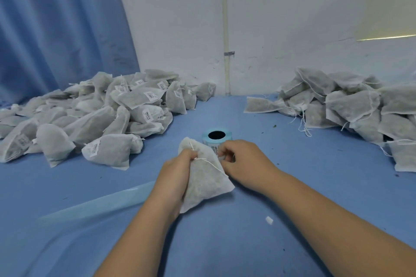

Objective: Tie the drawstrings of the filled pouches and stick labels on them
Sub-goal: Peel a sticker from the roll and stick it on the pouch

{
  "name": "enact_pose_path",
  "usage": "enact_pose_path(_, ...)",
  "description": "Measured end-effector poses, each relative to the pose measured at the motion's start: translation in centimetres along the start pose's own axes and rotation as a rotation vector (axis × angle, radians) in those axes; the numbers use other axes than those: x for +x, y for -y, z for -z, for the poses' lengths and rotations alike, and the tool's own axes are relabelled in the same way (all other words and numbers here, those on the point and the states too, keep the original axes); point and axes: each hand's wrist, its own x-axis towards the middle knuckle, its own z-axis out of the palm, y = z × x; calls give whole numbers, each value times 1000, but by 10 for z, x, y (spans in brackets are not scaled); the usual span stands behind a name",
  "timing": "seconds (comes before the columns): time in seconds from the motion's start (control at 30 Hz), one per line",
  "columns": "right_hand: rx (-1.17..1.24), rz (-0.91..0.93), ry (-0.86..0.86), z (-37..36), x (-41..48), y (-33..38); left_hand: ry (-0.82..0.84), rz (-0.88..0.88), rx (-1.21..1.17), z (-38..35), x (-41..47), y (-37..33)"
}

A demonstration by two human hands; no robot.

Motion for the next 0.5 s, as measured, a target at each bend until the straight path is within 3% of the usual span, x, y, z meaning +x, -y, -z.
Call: enact_pose_path(0.5, -89, 36, -12, 0, -2, 1, 26, -59, -14, 7, 1, 24)
